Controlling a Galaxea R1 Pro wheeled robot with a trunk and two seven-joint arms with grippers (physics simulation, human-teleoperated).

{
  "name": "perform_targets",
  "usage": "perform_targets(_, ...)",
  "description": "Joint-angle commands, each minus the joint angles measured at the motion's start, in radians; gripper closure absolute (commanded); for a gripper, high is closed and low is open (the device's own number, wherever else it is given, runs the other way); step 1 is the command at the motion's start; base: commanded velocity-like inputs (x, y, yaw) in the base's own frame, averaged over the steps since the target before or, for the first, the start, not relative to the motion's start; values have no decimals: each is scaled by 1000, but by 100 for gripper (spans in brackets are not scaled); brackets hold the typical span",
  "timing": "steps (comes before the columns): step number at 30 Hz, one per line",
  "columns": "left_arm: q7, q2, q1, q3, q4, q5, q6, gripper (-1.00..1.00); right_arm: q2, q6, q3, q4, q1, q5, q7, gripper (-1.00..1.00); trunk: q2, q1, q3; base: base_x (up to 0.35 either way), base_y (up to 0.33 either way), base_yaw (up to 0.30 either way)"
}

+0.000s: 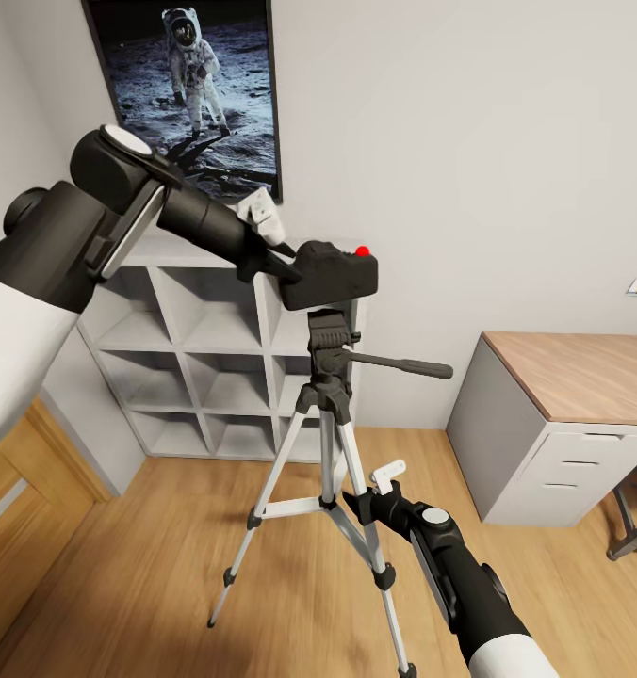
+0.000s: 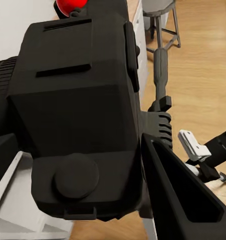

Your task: Attach the digital camera to the camera tripod in the bedroom.

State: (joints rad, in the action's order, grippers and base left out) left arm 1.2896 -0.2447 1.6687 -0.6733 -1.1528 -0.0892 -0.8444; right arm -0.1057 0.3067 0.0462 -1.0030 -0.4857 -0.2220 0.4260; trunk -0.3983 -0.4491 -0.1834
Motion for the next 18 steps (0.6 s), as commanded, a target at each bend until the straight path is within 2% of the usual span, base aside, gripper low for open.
perform_targets(1, -3, -1, 1, -3, 2, -7, 2, 100, 0, 0, -3, 30, -1, -32, 5, 100, -2, -1, -2, 0, 0, 0)
perform_targets(18, -1, -2, 0, -3, 2, 1, 14, 100, 0, 0, -3, 30, -1, -31, 5, 100, -2, -1, -2, 0, 0, 0)
